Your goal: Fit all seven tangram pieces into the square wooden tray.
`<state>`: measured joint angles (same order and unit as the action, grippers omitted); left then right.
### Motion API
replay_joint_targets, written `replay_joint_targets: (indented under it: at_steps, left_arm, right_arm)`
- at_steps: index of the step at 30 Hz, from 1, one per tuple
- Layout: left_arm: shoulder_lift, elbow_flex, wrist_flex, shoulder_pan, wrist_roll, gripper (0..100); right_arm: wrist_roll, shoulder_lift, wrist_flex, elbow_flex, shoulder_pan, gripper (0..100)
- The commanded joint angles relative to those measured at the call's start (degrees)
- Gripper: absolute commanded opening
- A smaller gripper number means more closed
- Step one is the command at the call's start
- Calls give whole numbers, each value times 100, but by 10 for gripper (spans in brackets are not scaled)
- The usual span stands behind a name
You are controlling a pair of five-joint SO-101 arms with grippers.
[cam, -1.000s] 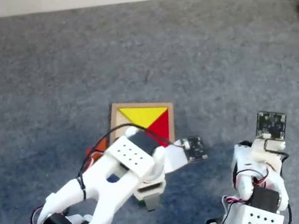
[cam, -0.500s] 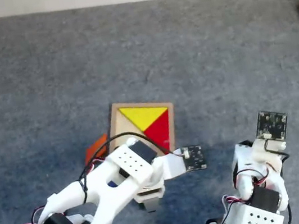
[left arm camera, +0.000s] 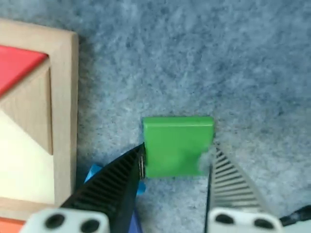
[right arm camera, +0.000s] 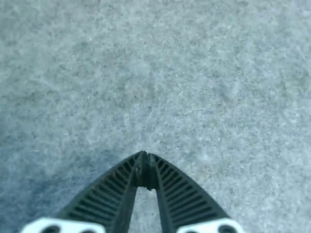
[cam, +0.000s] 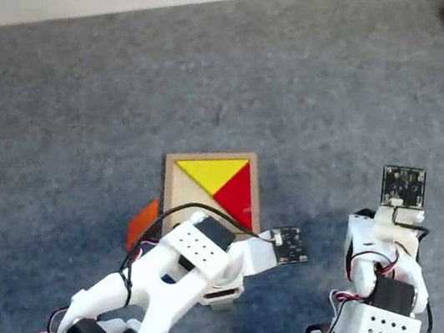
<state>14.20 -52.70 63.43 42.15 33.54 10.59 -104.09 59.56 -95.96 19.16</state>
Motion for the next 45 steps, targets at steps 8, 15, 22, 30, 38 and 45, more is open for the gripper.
replay_joint_targets:
  at_steps: [8,15,22,30,38,45]
  left_arm:
    - [629,1182,1688,-75,-747,143]
    - [664,1859,1785,-1209,-826,143]
    - [664,1341,1952,-646,-475,212]
    - [655,251,598,-101,-1204,302]
    - [13,180,62,-136,-1292,298]
    - [-1341,1209,536,-101,-1310,194]
  right_arm:
    - [-9,-84,-110,-532,31,5]
    - [-9,-84,-110,-532,31,5]
    - [-9,-84,-119,-532,31,5]
    - [-9,-84,-119,-532,31,5]
    - [-9,-84,-127,-532,31,5]
    - [-9,-84,-127,-532,31,5]
